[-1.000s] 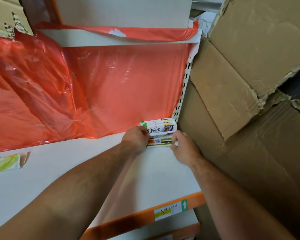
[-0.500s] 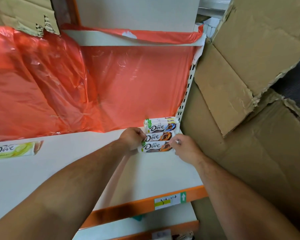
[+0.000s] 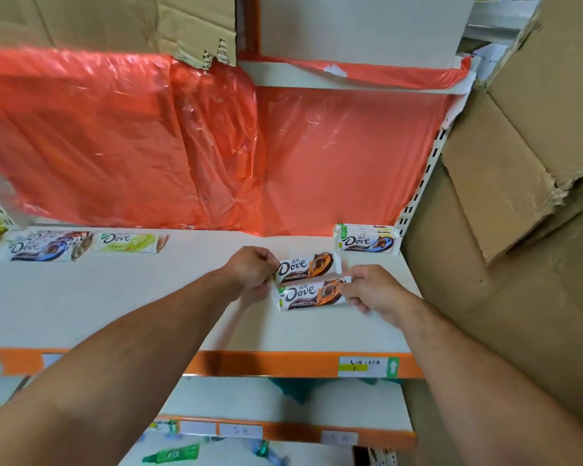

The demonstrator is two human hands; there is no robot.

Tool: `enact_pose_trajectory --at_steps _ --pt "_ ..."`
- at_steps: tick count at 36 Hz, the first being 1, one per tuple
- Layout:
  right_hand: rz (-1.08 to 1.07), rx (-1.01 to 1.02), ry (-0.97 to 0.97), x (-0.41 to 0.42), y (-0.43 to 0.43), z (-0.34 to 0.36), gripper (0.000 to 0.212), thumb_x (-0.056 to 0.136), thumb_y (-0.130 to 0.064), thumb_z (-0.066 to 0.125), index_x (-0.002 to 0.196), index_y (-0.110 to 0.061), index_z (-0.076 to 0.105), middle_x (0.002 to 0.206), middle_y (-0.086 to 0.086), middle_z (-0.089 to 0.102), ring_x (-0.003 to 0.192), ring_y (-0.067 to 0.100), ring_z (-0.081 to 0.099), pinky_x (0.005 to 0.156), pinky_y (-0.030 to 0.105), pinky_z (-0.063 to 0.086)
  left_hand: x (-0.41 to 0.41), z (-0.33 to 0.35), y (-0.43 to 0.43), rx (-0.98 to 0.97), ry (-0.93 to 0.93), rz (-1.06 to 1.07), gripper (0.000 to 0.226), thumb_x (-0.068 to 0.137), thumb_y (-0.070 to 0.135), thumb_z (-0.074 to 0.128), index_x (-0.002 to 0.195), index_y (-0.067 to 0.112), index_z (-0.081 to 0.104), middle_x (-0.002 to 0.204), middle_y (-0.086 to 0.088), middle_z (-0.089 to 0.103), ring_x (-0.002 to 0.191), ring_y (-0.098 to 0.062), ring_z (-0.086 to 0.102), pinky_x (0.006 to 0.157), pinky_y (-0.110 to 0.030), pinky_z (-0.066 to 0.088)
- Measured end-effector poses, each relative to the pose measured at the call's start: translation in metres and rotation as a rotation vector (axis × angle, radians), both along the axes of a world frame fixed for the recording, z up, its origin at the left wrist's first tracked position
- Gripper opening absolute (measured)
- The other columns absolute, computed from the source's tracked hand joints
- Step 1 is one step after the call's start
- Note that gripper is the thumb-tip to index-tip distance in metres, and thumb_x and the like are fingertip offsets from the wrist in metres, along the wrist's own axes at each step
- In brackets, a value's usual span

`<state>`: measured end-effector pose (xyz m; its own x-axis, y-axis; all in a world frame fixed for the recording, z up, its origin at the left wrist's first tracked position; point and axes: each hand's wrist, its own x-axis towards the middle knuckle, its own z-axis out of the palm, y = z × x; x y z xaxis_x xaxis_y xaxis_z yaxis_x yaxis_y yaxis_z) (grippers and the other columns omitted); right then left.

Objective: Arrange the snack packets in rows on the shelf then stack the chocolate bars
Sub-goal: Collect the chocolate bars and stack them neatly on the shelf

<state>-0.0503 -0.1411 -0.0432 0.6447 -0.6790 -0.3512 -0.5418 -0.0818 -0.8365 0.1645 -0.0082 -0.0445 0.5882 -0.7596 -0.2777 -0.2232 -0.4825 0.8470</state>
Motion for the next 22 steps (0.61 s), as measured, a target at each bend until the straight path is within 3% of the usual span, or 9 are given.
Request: enact_pose_trajectory --at_steps 4,13,22 --pt "0.058 -0.018 -0.013 0.021 0.021 0.005 0.014 0.092 -0.007 0.063 0.094 -0.020 0.068 0.065 0.006 0.059 0.054 0.017 0.043 0.049 0.027 0.035 0.019 0.008 0.035 -0.012 0.004 0.040 0.028 0.096 0.001 0.052 0.071 0.009 0.061 0.055 -0.007 0.055 0.050 -0.018 0.042 0.048 -0.023 0.035" --pt "0.158 -0.078 0.006 0.093 0.085 0.014 0.008 0.092 -0.009 0.062 0.092 -0.013 0.069 0.064 0.007 0.062 0.054 0.020 0.048 0.055 0.030 0.039 0.080 0.007 0.129 -0.046 0.007 0.153 0.028 0.097 0.005 0.052 0.071 0.011 0.061 0.065 -0.012 0.057 0.048 -0.016 0.040 0.042 -0.019 0.031" --pt "0.185 -0.119 -0.016 0.186 0.177 0.017 0.010 0.090 -0.006 0.063 0.089 -0.014 0.070 0.065 0.009 0.065 0.055 0.023 0.056 0.057 0.033 0.049 0.164 0.015 0.242 -0.057 -0.012 0.205 0.021 0.096 0.008 0.058 0.076 0.011 0.064 0.066 -0.014 0.059 0.048 -0.018 0.040 0.049 -0.021 0.031"
